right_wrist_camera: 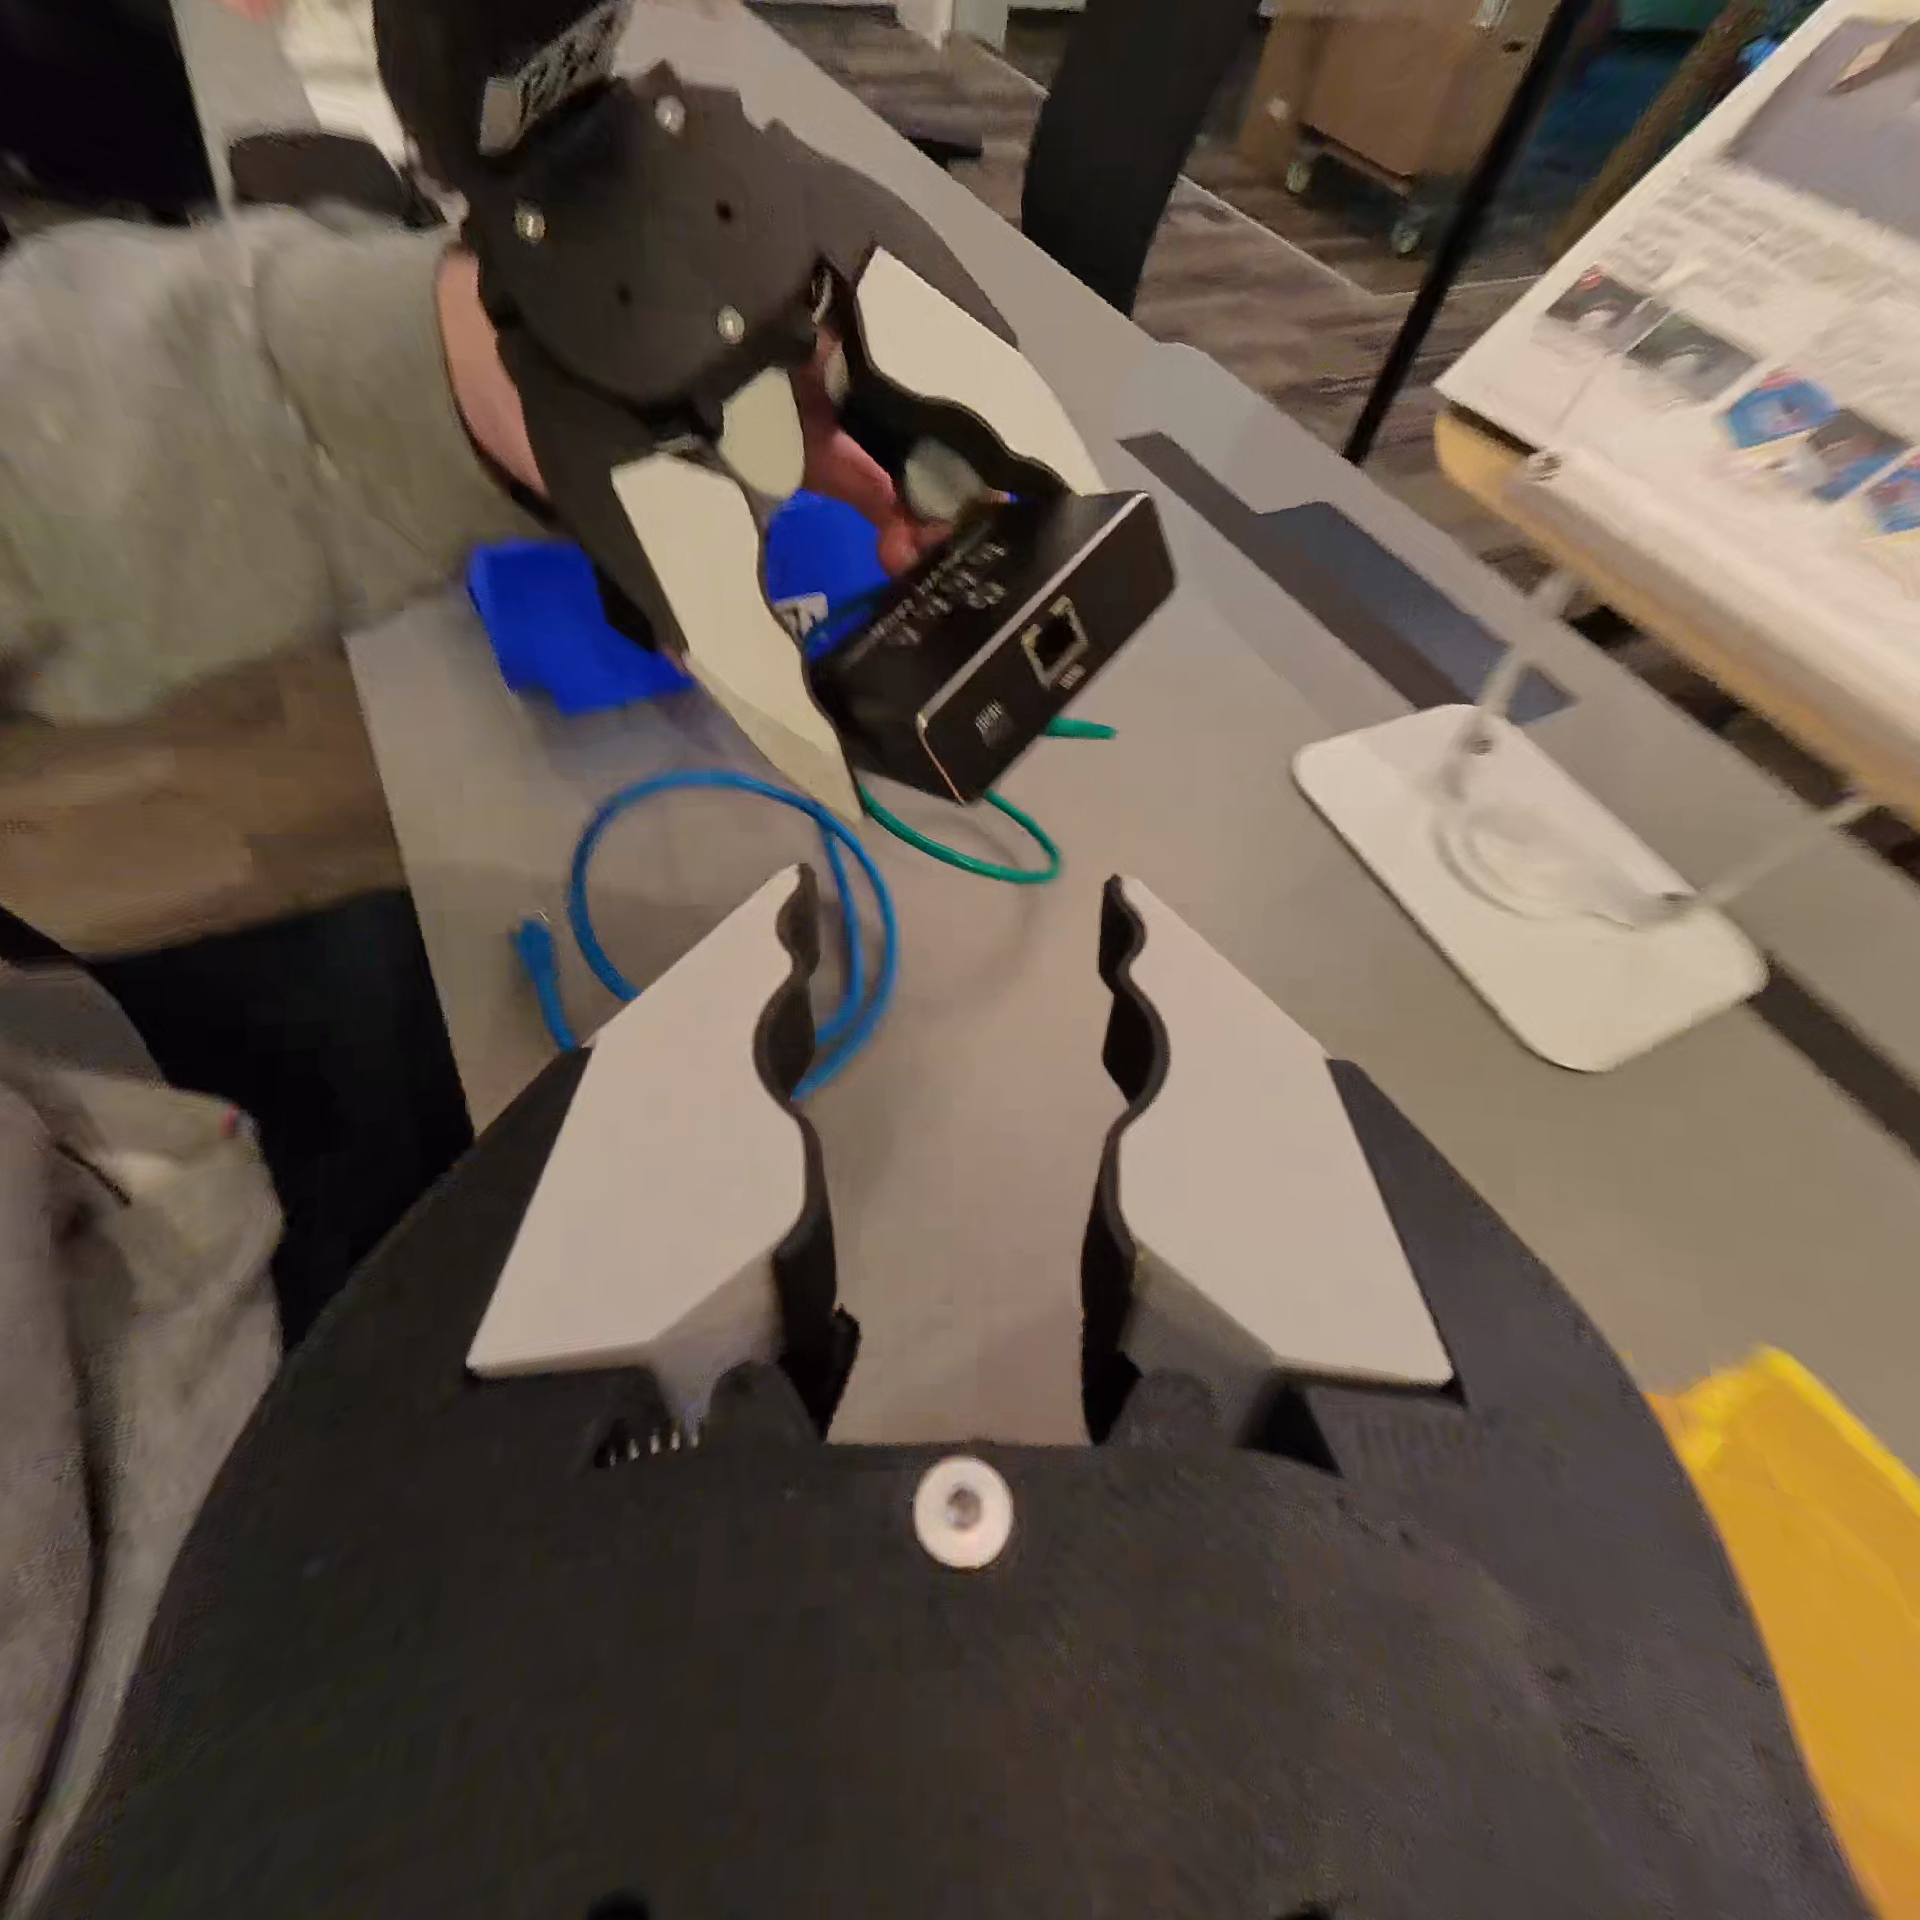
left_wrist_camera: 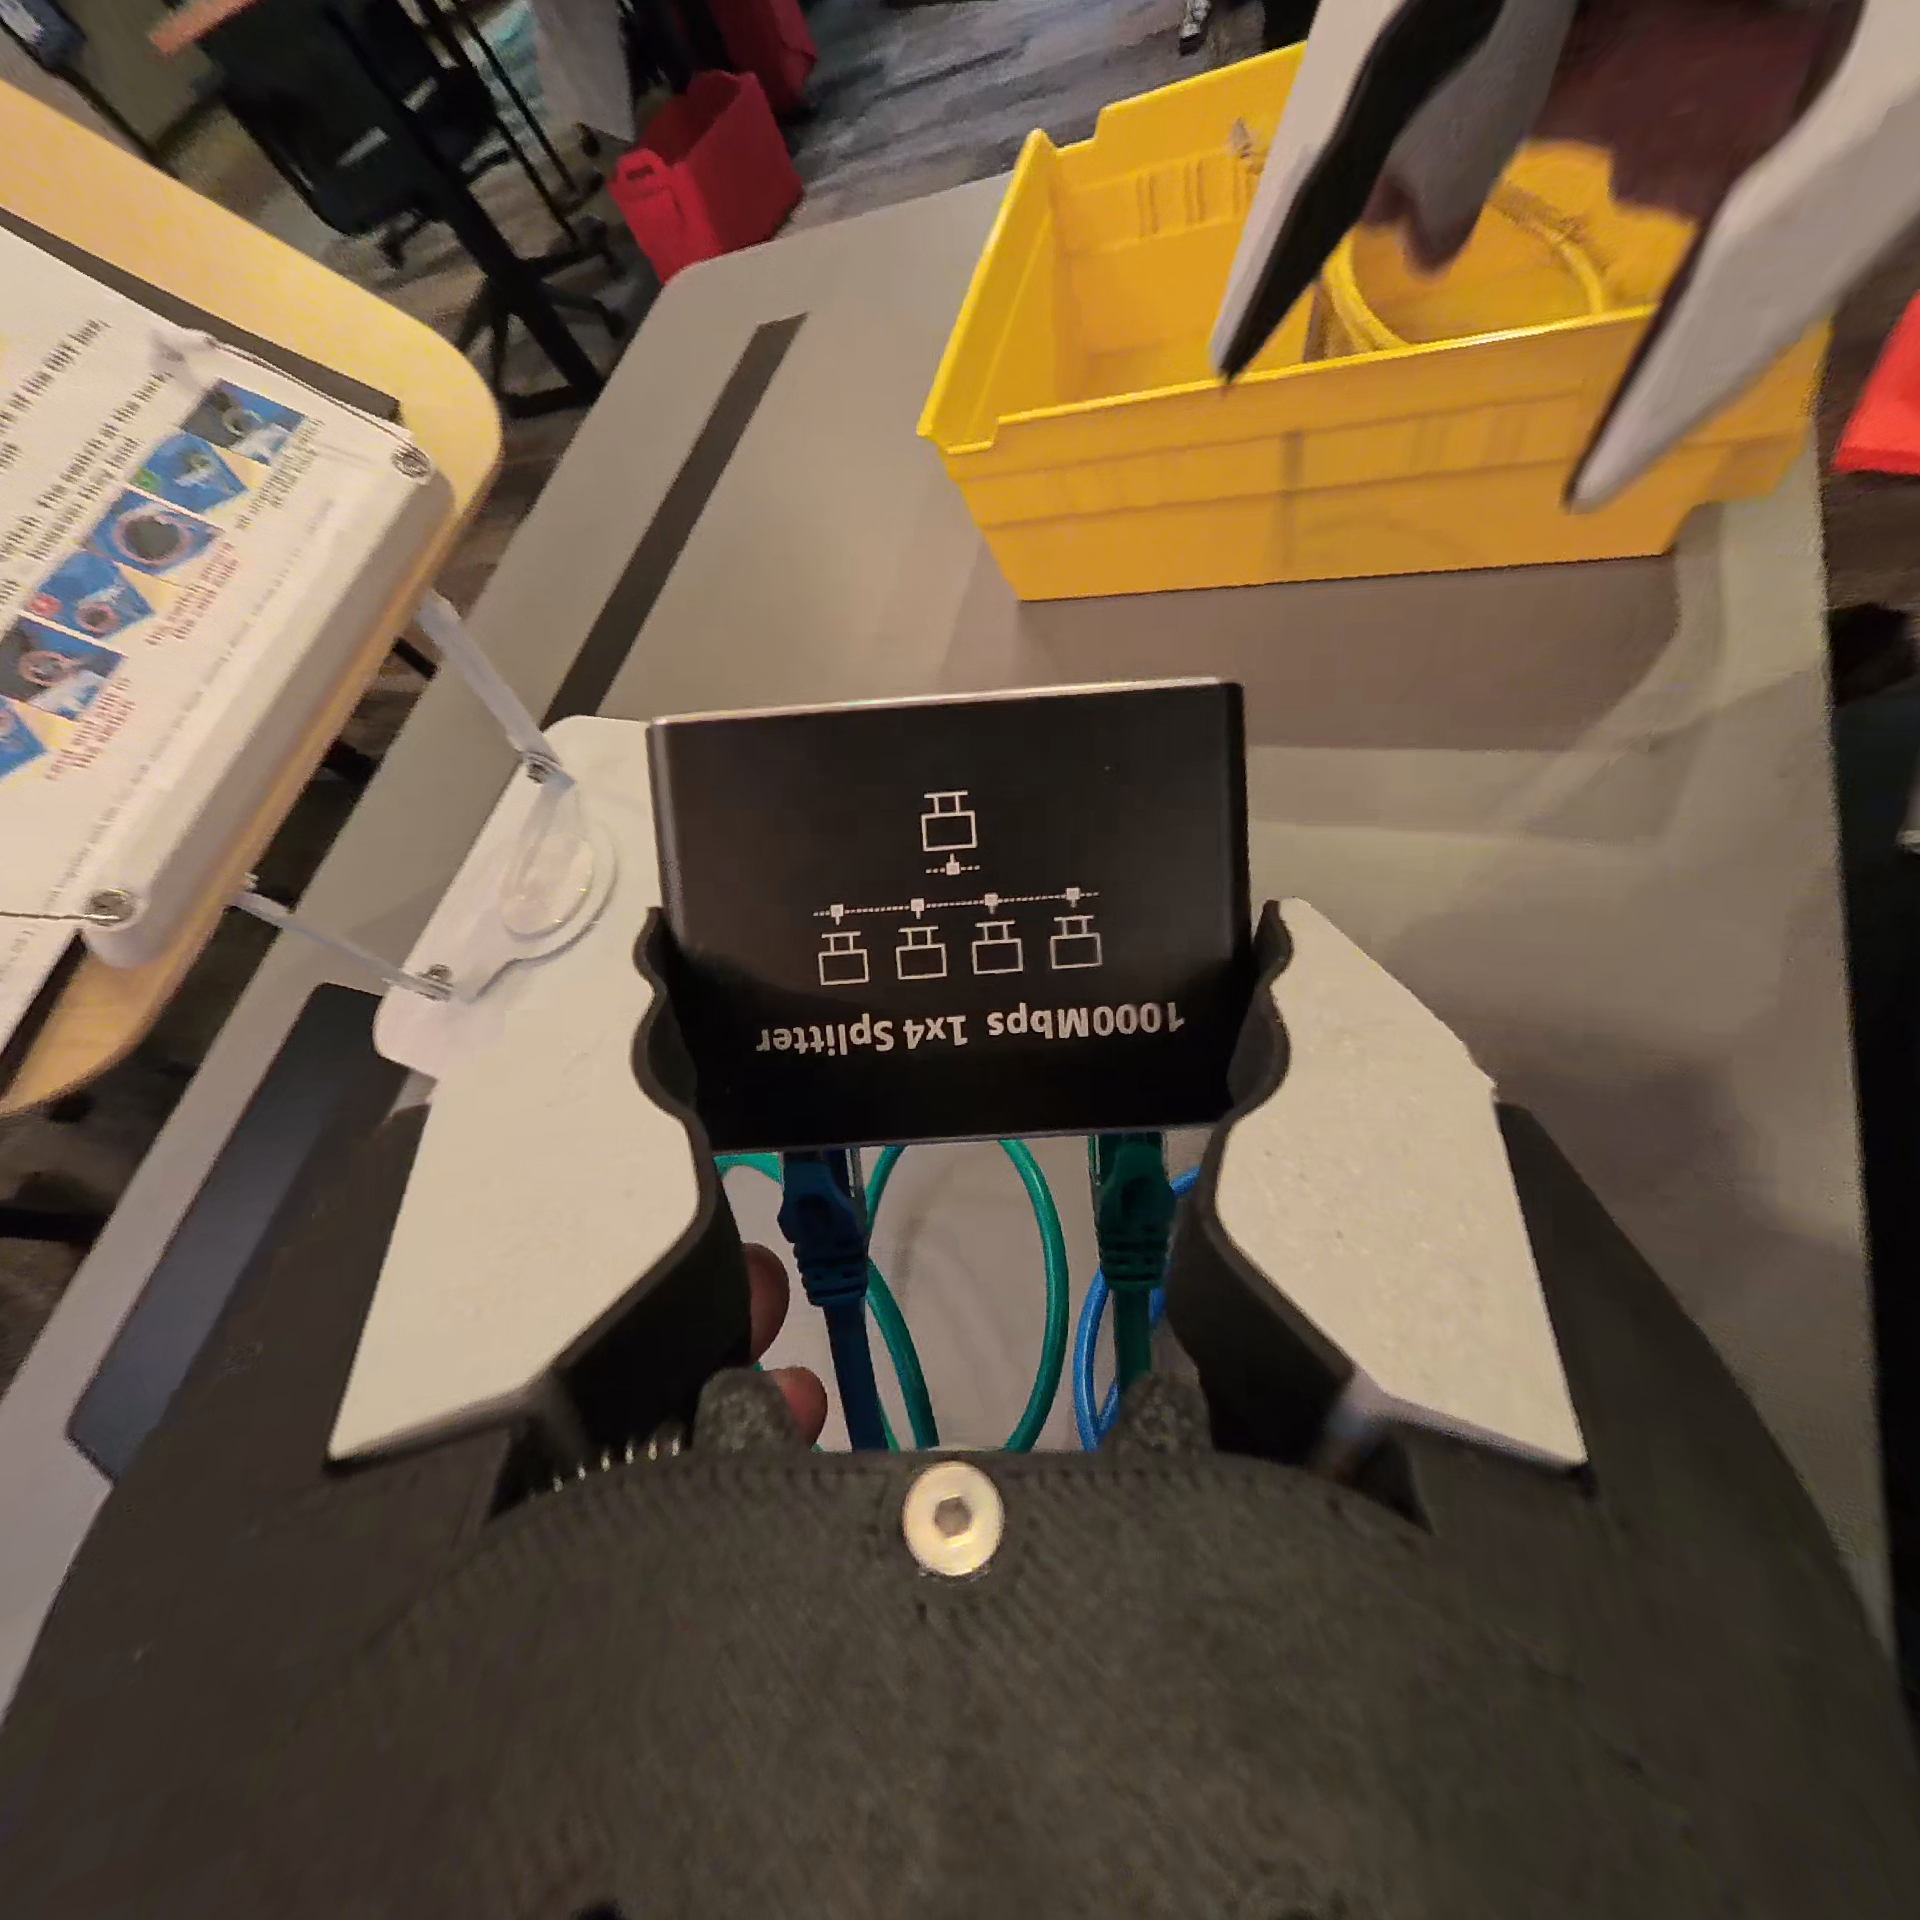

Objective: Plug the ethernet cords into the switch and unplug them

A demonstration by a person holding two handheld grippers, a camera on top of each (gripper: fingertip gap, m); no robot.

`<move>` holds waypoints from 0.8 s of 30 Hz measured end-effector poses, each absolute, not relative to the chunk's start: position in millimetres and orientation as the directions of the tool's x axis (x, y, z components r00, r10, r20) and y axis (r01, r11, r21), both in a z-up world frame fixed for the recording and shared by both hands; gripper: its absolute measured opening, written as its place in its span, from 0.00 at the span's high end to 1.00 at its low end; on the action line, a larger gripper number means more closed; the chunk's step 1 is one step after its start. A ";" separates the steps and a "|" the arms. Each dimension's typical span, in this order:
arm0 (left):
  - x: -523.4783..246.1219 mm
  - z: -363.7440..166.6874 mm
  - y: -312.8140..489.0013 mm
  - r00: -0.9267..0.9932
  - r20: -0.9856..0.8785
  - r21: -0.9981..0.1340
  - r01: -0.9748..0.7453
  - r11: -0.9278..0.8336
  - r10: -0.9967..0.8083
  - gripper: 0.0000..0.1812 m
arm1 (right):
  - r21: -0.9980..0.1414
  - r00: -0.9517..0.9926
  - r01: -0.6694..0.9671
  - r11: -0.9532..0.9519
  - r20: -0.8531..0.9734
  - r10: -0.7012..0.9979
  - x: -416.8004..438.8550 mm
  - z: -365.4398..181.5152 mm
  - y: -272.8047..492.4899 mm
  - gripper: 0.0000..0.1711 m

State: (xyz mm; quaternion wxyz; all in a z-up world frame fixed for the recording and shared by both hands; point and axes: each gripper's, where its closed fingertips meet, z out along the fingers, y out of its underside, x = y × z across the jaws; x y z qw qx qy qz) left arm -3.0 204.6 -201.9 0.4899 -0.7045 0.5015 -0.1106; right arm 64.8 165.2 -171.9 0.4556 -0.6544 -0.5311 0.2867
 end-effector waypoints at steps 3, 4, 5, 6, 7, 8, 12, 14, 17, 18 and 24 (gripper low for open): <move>0.5 -198.0 210.0 0.490 -0.404 -0.794 -0.607 0.029 -0.772 0.44 | -0.918 0.278 0.379 -0.116 -0.007 0.961 35.8 -185.8 173.5 0.66; 2.4 -196.0 210.8 0.494 -0.419 -0.795 -0.606 0.045 -0.762 0.44 | -0.926 0.276 0.348 -0.149 -0.051 0.960 27.9 -187.9 175.4 0.66; 4.4 -194.0 211.2 0.494 -0.440 -0.793 -0.606 0.066 -0.750 0.44 | -0.931 0.269 0.311 -0.191 -0.107 0.957 21.1 -189.0 176.4 0.66; 5.7 -191.5 212.3 0.497 -0.465 -0.788 -0.610 0.087 -0.733 0.44 | -0.931 0.254 0.276 -0.239 -0.169 0.952 15.3 -189.4 176.2 0.66; 6.6 -189.4 213.6 0.500 -0.492 -0.780 -0.617 0.105 -0.713 0.44 | -0.933 0.227 0.227 -0.281 -0.229 0.946 10.0 -186.1 174.5 0.66; 7.2 -187.4 214.7 0.500 -0.521 -0.769 -0.626 0.127 -0.691 0.44 | -0.932 0.224 0.173 -0.318 -0.277 0.935 7.6 -182.2 177.0 0.67; 12.9 -183.0 215.1 0.485 -0.605 -0.734 -0.648 0.205 -0.631 0.44 | -0.910 0.206 0.073 -0.409 -0.387 0.899 6.5 -179.3 188.3 0.80; 19.4 -185.6 213.4 0.455 -0.651 -0.696 -0.678 0.238 -0.607 0.44 | -0.906 0.202 0.083 -0.414 -0.392 0.898 3.3 -184.0 188.1 0.81; 21.1 -186.0 214.3 0.441 -0.686 -0.669 -0.696 0.262 -0.579 0.43 | -0.908 0.189 0.090 -0.408 -0.387 0.902 4.9 -185.7 189.0 0.82; 21.9 -184.0 214.5 0.449 -0.689 -0.673 -0.688 0.272 -0.569 0.43 | -0.913 0.188 0.093 -0.397 -0.376 0.907 5.7 -184.2 189.3 0.82; 12.7 -183.0 206.5 0.398 -0.654 -0.659 -0.717 0.227 -0.644 0.50 | -0.938 0.252 0.304 -0.164 -0.086 0.964 19.3 -188.6 200.5 0.83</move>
